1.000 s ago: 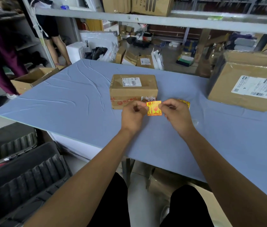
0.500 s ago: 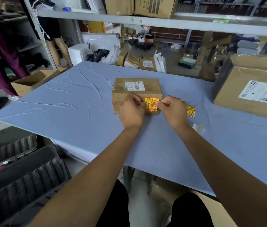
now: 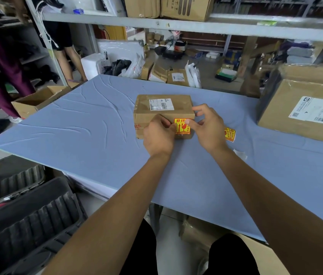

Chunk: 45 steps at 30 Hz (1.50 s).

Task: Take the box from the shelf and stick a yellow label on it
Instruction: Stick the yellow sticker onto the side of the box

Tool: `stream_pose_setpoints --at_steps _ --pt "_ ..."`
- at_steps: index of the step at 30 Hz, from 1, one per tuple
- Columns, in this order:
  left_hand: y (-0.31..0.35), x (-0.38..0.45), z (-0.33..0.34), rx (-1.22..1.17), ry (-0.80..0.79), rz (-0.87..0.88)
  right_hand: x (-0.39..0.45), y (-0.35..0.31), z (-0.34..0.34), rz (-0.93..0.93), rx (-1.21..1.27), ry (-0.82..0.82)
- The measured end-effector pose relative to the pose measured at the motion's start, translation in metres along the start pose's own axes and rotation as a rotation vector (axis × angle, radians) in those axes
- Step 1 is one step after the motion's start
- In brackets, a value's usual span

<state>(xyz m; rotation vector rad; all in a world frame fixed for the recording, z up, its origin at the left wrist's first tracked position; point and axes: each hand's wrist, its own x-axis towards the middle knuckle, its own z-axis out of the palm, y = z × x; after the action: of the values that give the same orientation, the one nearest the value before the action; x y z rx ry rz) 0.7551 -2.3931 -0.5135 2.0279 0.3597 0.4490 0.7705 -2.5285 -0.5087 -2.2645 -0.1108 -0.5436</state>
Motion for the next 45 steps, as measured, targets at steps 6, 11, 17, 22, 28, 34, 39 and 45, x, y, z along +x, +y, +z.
stream_pose_setpoints --at_steps 6,11,17,22,28,34,39,45 --pt "-0.008 -0.002 -0.008 0.274 0.244 0.217 0.002 -0.002 -0.003 0.006 0.000 -0.051" --pt "-0.013 0.015 -0.003 0.356 0.140 0.282 0.003 -0.003 -0.002 -0.007 -0.030 -0.045" --pt "-0.021 0.026 -0.002 0.350 0.166 0.345 0.002 -0.003 0.001 0.006 -0.067 -0.045" --pt "-0.029 0.035 -0.002 0.235 0.065 0.372 -0.003 -0.006 0.004 0.026 -0.052 -0.051" --pt "-0.033 0.040 -0.005 0.287 0.044 0.398 0.000 -0.004 0.004 0.025 -0.044 -0.081" --pt "-0.039 0.040 -0.010 0.430 0.014 0.434 0.002 -0.003 0.004 0.037 -0.062 -0.139" --pt "-0.035 0.036 -0.003 0.396 0.055 0.390 -0.001 0.000 0.005 0.023 -0.084 -0.164" --pt "-0.038 0.040 0.005 0.426 0.092 0.388 -0.002 0.007 0.009 -0.041 -0.112 -0.103"
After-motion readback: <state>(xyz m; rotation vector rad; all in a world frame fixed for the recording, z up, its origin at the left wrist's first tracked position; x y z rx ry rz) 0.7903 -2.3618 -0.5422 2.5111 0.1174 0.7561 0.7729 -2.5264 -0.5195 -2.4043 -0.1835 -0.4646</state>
